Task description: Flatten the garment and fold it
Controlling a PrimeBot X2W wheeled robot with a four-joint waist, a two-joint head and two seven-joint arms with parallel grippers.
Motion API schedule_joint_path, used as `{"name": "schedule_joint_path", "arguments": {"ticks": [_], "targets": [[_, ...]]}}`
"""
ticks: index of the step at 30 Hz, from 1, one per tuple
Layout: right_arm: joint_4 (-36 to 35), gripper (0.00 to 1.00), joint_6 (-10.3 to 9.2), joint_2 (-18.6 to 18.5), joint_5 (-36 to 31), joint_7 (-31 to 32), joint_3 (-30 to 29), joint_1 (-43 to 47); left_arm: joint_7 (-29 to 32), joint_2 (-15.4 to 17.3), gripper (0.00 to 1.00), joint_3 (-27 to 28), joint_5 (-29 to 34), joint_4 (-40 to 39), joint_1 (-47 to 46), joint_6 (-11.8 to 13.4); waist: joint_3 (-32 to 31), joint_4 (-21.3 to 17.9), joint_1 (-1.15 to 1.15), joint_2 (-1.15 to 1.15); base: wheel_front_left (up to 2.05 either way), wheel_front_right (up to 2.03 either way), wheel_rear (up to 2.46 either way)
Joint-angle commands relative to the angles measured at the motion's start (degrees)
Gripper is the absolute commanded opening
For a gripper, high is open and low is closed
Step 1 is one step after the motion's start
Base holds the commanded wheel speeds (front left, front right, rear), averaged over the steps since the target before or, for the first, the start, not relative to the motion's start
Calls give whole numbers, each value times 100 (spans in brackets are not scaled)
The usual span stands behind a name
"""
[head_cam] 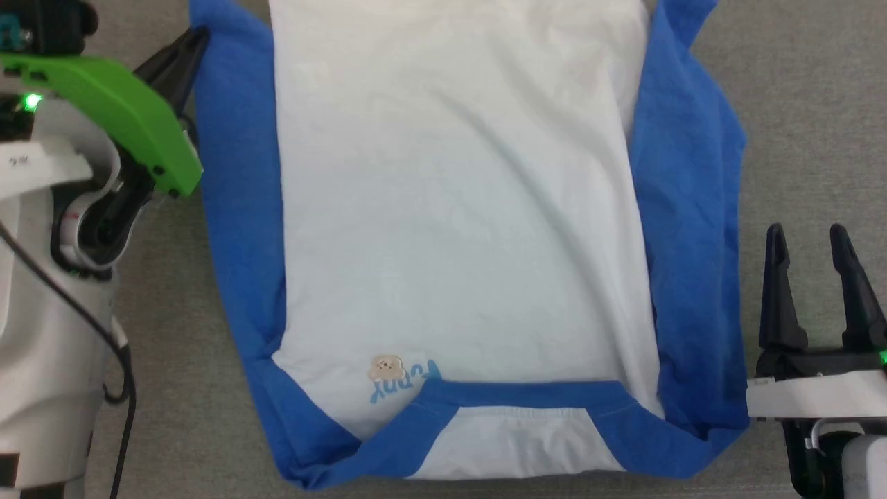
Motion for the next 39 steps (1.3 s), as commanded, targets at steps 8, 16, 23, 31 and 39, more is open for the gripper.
{"name": "schedule_joint_path", "arguments": {"ticks": [8, 16, 23, 31, 39], "targets": [[89, 100, -8, 9, 50, 43, -52, 361, -403, 381, 0, 638, -246, -501, 1116, 151, -1208, 254, 0, 0, 0, 0, 0], [71, 100, -8, 9, 100, 127, -64, 620, -662, 619, 0, 1421, -530, -1162, 2148, 401, -1699, 373, 0, 0, 0, 0, 0], [40, 100, -8, 9, 159, 155, -130, 763, -814, 673, 0, 1992, -736, -1582, 2999, 542, -1876, 488, 0, 0, 0, 0, 0], [-9, 100, -8, 9, 182, 164, -211, 820, -1076, 584, 0, 2584, -912, -1927, 3730, 659, -1992, 468, 0, 0, 0, 0, 0], [-106, 100, -8, 9, 195, 228, -272, 867, -1032, 552, 0, 2268, -737, -2482, 3725, 664, -2024, 453, 0, 0, 0, 0, 0]]}}
